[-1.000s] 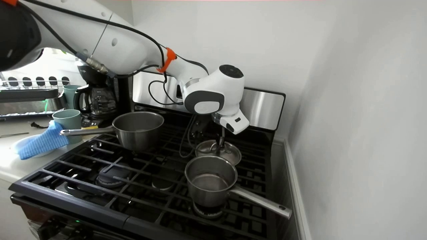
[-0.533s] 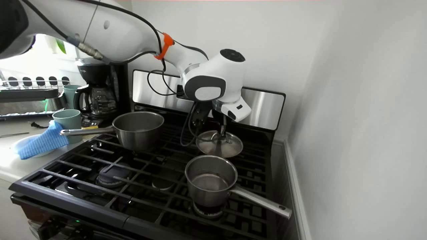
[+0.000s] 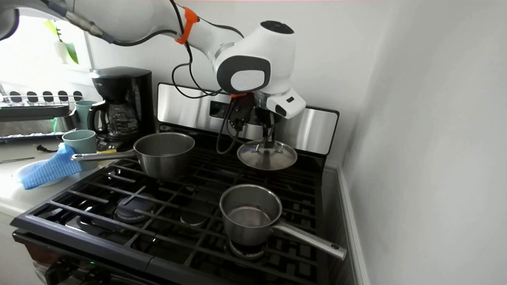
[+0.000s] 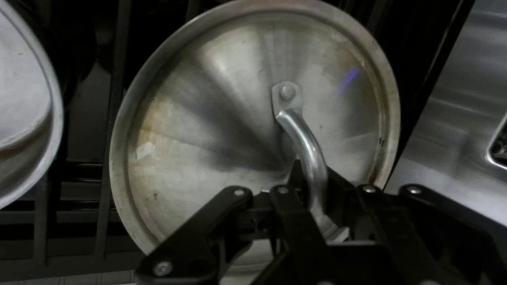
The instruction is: Remove the small pot from the other pot, put it on the bottom right stove plate and then put the lid on the pot on the right
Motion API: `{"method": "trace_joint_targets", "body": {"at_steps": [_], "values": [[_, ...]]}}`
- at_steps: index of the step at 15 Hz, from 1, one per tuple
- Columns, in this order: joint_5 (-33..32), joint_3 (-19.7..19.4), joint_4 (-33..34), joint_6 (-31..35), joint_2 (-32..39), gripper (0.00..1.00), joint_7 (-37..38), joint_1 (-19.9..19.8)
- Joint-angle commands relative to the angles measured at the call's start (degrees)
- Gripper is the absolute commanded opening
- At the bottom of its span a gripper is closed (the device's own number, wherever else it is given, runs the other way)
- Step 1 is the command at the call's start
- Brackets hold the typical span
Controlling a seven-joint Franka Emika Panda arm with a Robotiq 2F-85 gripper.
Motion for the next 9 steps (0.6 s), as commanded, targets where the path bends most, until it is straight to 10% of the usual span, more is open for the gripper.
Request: {"method": "trace_joint_targets", "body": {"at_steps": [1, 9], "values": [[-2.77, -2.14, -6.24, -1.25, -5.99, 0.02, 0.28, 0.71], [-1.14, -3.28, -16.71, -1.39, -12.75, 0.02, -6.25, -1.85]]}}
